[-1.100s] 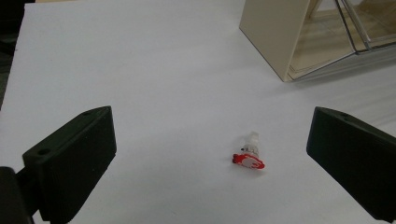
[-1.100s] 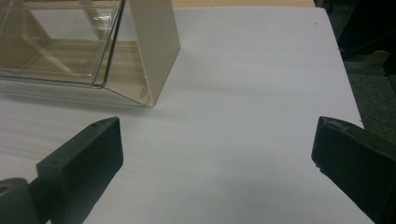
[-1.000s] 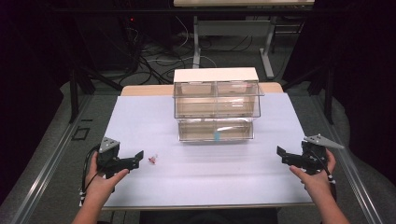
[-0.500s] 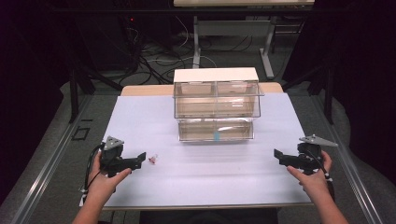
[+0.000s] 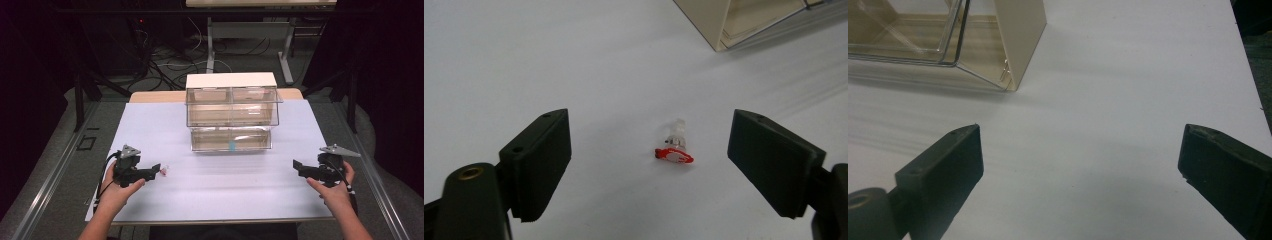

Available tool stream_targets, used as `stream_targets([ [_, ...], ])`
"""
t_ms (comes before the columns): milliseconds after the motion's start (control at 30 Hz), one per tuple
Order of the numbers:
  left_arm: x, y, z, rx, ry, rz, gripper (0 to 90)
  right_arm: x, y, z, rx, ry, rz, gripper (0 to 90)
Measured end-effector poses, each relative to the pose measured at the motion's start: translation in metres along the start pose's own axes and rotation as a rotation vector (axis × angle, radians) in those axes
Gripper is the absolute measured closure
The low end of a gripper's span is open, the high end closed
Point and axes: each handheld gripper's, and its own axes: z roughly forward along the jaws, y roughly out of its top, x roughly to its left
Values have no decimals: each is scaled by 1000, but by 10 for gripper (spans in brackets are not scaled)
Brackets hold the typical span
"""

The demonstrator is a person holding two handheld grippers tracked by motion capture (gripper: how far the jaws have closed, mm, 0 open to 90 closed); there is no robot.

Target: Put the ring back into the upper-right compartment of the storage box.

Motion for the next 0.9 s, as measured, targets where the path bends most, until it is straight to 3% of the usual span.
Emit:
stream_targets([
  [133,-2,2,3,32,-10,26,261,-1,-1,1,7,-6,3,56],
  [200,-4,3,5,31,-7,19,288,-2,-1,1,4,-17,-11,60],
  [233,-4,4,6,42,-9,25,299,-2,-1,1,10,-11,9,63],
  [467,-5,12,11,79,-17,40,338,-4,-2,1,22,-28,29,67],
  [533,-5,13,14,100,-28,27,336,-6,-2,0,18,-30,13,68],
  [667,-3,17,20,138,-55,19,334,-5,-3,0,22,-26,39,69],
  [700,-4,18,24,151,-69,-2,334,-5,-3,0,21,-24,41,70],
  [900,-3,19,29,162,-45,-5,335,-7,-3,1,17,-37,34,71],
])
